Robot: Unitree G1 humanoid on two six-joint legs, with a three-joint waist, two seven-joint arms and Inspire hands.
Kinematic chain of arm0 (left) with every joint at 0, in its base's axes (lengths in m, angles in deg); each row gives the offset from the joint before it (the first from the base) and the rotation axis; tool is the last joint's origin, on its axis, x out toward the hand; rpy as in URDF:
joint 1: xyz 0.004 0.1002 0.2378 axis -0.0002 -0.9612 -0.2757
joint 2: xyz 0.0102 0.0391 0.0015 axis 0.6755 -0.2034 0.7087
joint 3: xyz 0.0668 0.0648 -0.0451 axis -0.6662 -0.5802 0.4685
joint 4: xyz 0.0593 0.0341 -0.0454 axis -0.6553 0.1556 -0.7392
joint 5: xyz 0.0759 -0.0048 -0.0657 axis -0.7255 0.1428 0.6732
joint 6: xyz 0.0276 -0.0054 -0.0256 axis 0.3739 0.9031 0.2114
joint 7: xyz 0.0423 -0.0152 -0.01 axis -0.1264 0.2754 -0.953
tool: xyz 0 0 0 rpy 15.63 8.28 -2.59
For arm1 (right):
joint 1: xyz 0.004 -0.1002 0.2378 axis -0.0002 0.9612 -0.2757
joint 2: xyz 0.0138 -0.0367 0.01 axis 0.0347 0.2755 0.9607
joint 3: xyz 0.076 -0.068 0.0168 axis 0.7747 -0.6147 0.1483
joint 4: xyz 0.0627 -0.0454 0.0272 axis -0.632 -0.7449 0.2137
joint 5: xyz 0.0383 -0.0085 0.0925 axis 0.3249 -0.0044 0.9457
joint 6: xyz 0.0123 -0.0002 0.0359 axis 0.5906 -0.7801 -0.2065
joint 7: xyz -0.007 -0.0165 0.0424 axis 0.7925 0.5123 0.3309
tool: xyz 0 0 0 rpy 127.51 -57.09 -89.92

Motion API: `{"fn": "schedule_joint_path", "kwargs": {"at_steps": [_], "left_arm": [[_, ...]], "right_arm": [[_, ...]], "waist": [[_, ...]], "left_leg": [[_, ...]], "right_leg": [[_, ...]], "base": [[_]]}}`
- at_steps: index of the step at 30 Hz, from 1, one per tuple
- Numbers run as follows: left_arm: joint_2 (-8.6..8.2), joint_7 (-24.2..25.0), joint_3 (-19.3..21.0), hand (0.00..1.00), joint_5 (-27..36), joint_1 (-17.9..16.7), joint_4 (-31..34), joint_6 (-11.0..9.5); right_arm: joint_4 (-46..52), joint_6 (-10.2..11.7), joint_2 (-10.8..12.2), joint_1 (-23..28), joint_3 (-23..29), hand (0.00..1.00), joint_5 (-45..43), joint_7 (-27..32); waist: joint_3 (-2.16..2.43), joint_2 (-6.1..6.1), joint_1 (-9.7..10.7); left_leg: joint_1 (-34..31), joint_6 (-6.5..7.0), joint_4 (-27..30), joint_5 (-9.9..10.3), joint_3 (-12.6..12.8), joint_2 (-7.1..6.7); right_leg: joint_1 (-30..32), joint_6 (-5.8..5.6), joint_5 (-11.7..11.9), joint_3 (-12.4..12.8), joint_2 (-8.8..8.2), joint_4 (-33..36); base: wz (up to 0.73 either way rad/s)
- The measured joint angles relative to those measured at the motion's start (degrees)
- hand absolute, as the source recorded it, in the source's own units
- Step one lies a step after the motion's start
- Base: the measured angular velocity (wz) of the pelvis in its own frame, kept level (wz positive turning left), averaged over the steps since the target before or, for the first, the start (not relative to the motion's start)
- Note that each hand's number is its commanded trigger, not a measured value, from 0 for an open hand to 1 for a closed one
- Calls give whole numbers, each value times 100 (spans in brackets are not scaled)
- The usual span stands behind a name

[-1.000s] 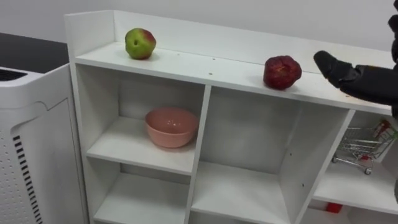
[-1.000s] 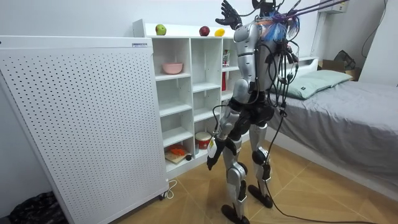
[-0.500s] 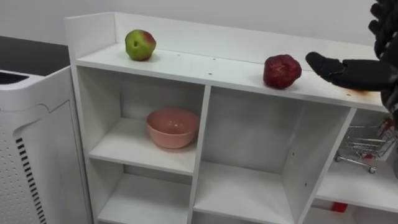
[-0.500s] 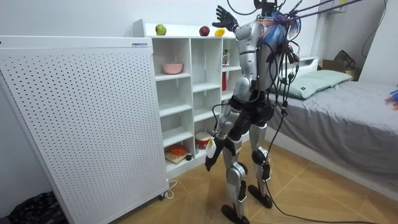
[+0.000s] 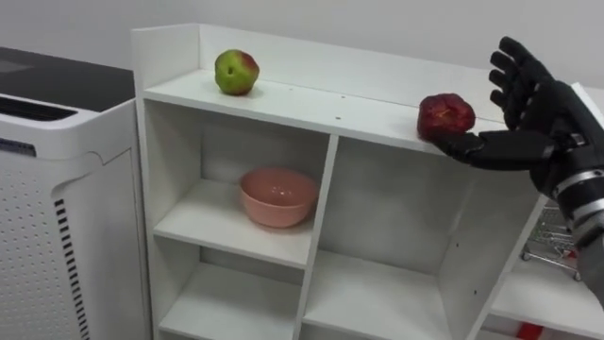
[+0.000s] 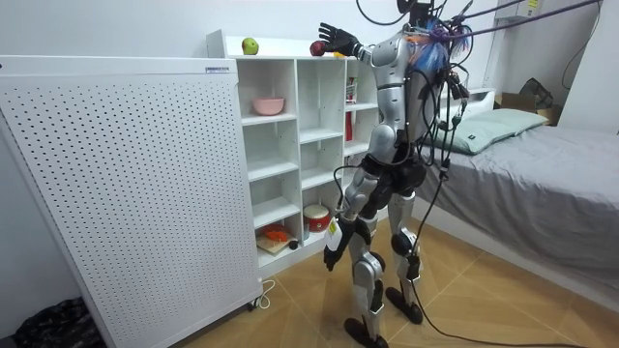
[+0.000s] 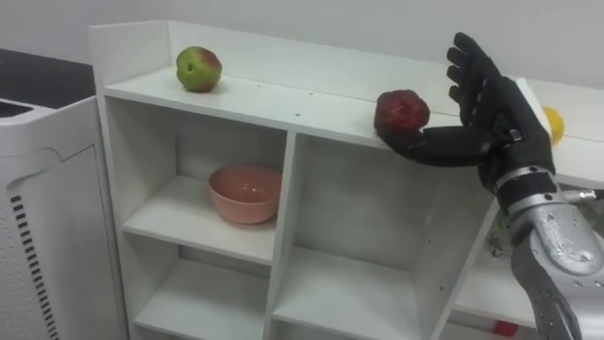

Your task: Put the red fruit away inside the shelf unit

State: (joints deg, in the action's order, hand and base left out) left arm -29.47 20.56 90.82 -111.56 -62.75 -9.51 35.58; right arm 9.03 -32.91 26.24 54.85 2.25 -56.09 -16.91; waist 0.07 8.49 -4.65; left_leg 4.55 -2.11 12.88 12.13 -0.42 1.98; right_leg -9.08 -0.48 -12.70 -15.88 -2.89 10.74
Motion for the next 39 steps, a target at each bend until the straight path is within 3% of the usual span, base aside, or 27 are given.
{"fn": "schedule_joint_path", "kwargs": {"at_steps": [17,20,27,39], "left_arm": [[39,-29,-32,0,16,7,-2,12],[65,-36,-110,0,15,21,-15,9],[112,-23,-111,0,22,10,-109,9],[175,-23,-119,0,25,23,-101,5]], "right_arm": [[-333,-24,-143,-9,-96,0,-6,-129],[-333,-25,-347,-11,-239,0,-2,-147],[-333,-24,-467,-63,-239,0,-1,-151],[-333,-24,-469,-63,-240,0,2,-153]], "waist": [[1,-13,-21],[6,-4,-25],[14,30,-10],[9,38,10]], "left_leg": [[-10,0,-8,0,-42,-10],[-19,0,-6,0,-52,-11],[-22,0,1,0,-53,-10],[-51,0,-2,0,-52,-11]], "right_leg": [[-5,0,0,-68,-7,2],[-5,0,0,-152,-17,3],[-8,0,0,-157,-20,7],[-1,0,0,-158,-21,9]], "base": [[1],[1],[0],[0]]}}
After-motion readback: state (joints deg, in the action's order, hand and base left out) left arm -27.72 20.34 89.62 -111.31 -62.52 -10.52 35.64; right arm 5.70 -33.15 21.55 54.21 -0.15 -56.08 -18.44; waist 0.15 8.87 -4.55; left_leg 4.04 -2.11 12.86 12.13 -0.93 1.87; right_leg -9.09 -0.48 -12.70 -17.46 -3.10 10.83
